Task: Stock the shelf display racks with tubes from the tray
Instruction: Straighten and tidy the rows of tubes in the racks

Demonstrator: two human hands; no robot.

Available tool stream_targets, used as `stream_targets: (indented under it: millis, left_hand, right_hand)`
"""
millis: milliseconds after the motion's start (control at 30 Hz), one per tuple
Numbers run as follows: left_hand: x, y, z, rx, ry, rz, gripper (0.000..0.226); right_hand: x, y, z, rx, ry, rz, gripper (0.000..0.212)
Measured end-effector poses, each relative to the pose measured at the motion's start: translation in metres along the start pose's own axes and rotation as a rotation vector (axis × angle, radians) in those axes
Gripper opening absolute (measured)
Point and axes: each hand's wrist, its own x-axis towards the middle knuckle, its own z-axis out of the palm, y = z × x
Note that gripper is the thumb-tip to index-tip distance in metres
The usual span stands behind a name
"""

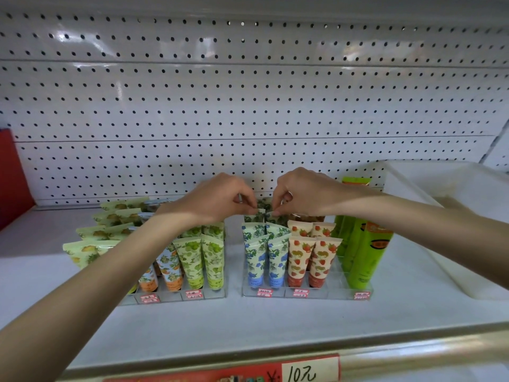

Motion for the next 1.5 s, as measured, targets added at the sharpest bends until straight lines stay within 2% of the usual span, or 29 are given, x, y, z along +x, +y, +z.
stream_targets:
  millis: [300,500,633,833,1133,1500]
  left_hand:
    - [0.000,0.002,0.001,0.031,0.009,-0.015,0.012]
    - [0.001,0.008,-0.002,0.022,0.034,-0.002,0.014]
    - [0.009,0.022,-0.001,0.019,0.047,0.052,0.021]
    - [0.027,0.045,0.009,0.144,0.016,0.102,0.028]
    - [0.035,0.056,0.019,0.185,0.019,0.143,0.013]
    - [0.033,0.058,0.022,0.166,0.053,0.108,0.014]
  right_hand:
    - [0.000,-0.001,0.000,0.064,0.019,-0.002,0.016]
    - [-0.003,0.010,-0.023,0.103,0.101,0.033,0.020]
    - [-0.010,0.023,-0.034,0.030,0.019,0.046,0.016]
    - [-0.027,0.026,-0.037,-0.190,-0.132,0.101,0.012]
    - [-0.029,0.029,-0.029,-0.352,-0.119,0.092,0.002]
    - [-0.033,0.030,-0.032,-0.483,-0.107,0.046,0.012]
